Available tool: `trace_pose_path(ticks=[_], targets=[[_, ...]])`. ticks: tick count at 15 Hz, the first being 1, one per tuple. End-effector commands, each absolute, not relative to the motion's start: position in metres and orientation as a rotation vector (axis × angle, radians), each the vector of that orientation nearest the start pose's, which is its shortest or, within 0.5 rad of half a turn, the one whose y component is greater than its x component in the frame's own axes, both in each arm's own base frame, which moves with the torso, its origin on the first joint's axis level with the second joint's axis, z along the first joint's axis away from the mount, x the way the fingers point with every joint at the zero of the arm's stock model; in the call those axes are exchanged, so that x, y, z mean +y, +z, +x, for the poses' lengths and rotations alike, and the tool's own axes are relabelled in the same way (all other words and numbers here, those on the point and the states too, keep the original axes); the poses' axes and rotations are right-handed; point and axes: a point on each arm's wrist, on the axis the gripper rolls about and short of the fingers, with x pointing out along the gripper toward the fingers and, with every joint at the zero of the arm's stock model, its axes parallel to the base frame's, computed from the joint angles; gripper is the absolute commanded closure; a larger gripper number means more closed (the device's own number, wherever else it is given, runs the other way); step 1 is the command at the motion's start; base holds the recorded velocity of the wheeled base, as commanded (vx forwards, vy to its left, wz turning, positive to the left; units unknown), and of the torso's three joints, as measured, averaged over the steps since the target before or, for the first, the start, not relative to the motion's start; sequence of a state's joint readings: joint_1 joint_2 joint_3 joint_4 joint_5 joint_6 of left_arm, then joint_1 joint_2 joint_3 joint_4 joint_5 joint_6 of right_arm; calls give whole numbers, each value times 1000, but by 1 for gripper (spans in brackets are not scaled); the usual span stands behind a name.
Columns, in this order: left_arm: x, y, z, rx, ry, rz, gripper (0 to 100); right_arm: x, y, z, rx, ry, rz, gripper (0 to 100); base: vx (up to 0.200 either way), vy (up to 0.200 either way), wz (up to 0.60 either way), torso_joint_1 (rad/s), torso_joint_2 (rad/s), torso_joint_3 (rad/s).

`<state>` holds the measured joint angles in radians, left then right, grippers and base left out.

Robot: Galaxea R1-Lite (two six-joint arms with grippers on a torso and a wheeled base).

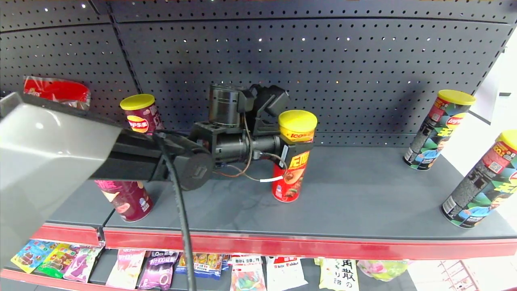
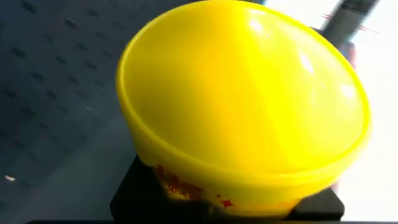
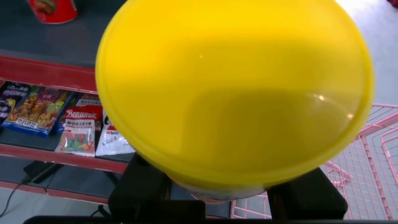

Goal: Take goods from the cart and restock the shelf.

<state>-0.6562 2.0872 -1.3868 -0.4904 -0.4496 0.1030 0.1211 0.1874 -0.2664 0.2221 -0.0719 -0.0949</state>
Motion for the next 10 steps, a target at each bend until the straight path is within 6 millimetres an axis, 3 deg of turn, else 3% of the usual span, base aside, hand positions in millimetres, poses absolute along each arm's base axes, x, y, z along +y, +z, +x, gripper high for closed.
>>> trace_pose_path(ticks=[1,4,10], targets=[[-240,214,296,130,-1214,99,100,-5,130,-25,141,57,-109,100,0,0,0,0,0,0],[-213,208,284,154,-1234,102,100,-5,131,-24,142,59,-109,100,0,0,0,0,0,0],[-216,191,283,106,-1329,115,100,-5,131,-24,144,59,-111,100,0,0,0,0,0,0]])
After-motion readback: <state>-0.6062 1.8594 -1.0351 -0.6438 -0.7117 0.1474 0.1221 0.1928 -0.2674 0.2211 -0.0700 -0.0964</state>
